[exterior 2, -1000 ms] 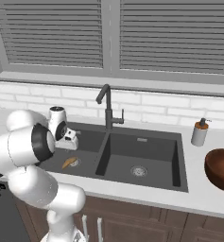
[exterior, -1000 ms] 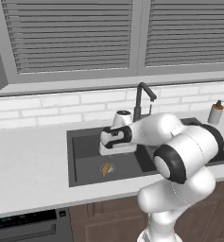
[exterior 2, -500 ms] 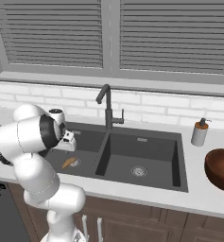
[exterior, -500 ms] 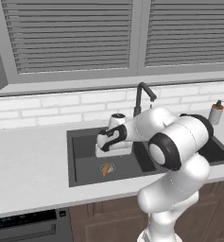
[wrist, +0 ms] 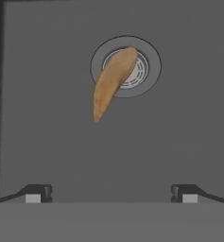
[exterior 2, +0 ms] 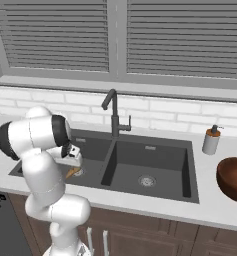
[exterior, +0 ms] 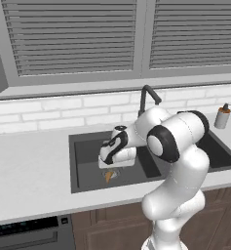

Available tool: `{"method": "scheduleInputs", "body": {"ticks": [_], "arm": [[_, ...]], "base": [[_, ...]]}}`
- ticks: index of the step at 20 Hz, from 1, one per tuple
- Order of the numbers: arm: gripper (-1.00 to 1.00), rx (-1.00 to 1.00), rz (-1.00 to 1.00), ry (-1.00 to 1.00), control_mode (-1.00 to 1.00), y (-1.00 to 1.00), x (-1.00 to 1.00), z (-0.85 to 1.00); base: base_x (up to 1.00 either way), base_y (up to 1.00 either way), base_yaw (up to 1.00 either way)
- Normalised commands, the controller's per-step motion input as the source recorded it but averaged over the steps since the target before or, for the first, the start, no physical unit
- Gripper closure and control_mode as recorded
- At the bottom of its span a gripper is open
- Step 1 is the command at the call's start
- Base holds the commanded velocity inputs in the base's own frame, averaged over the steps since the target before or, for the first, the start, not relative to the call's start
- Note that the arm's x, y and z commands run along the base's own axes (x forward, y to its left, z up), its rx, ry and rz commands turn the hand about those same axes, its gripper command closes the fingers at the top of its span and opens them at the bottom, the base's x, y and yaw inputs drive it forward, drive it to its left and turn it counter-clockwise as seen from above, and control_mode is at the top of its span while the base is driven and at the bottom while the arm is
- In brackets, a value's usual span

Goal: Pick the sweet potato from the sink and place it in the bowl. Then pick the bowl and place it in the microwave. Then close the microwave door and press the start button.

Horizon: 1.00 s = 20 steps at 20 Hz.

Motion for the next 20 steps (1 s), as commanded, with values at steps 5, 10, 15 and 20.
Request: {"method": "scheduleInputs", "body": {"ticks": [5, 10, 15, 20], "arm": [[-1.00, 0.00, -0.01, 0.00, -1.00, 0.15, 0.29, -0.28], [-1.00, 0.00, -0.02, 0.00, -1.00, 0.16, 0.36, -0.21], [-1.00, 0.00, -0.01, 0.00, -1.00, 0.07, 0.29, -0.33], [-1.00, 0.00, -0.01, 0.00, -1.00, 0.02, 0.35, -0.22]], "base": [[0.00, 0.00, 0.00], [0.00, 0.00, 0.00], [0.00, 0.00, 0.00], [0.00, 0.00, 0.00]]}}
